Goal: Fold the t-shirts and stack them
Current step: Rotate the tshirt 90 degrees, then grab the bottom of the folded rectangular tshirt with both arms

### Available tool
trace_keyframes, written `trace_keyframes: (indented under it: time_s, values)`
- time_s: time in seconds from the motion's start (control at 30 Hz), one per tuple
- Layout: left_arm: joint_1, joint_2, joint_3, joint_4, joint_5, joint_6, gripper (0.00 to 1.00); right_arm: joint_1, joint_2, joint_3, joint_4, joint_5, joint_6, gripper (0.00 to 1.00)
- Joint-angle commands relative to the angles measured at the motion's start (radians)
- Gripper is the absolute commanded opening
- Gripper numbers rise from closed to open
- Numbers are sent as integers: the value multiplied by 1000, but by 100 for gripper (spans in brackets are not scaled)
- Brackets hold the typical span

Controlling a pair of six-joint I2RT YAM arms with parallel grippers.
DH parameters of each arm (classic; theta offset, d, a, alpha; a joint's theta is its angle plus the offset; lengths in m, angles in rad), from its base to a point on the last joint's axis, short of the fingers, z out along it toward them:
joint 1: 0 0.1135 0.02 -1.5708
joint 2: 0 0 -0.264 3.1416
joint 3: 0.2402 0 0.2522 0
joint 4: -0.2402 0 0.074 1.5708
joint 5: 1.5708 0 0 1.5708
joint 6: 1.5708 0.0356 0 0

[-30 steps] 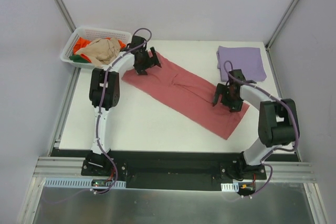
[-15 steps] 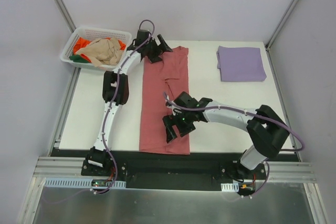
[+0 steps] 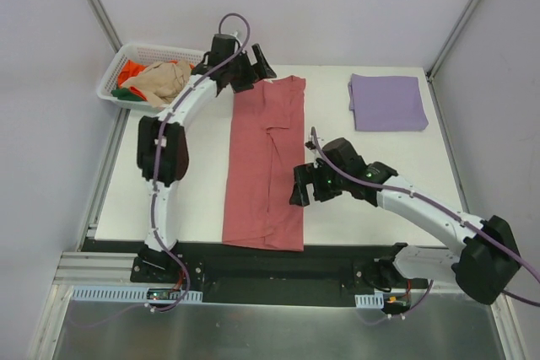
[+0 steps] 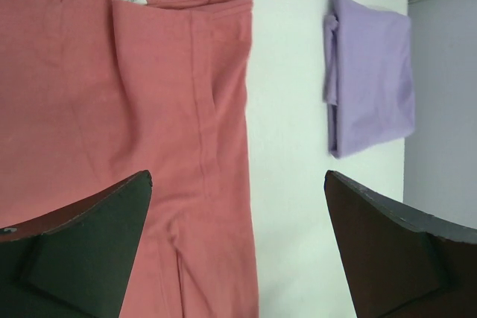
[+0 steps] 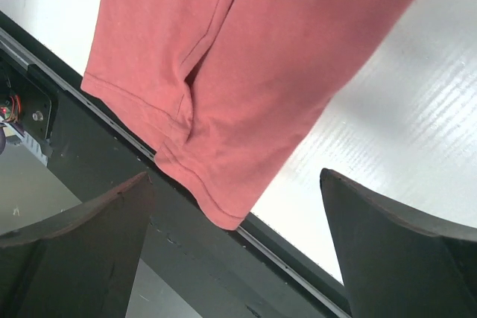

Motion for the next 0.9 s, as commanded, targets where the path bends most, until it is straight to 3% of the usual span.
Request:
trace_keyframes:
  time_s: [0.0, 0.23, 0.47, 0.63, 0.8, 0.87]
  values:
    - [3, -286, -230, 18, -58, 76, 99, -18, -69, -51, 64, -60, -47, 96]
    - [-80, -461, -589, 46, -49, 93, 99, -18, -31, -63, 179, -113, -78, 96]
    - [-241, -486, -782, 46, -186, 76, 99, -16, 45, -89, 253, -248, -79, 96]
    - [-310, -401, -763, 40, -249, 122, 99, -13, 54, -139, 276, -285, -110, 96]
    - [-332, -294, -655, -80, -435, 131, 99, -15, 34, -172, 278, -258, -121, 96]
    - [-332, -251, -614, -106, -437, 139, 99, -16, 28, -178, 279, -253, -128, 96]
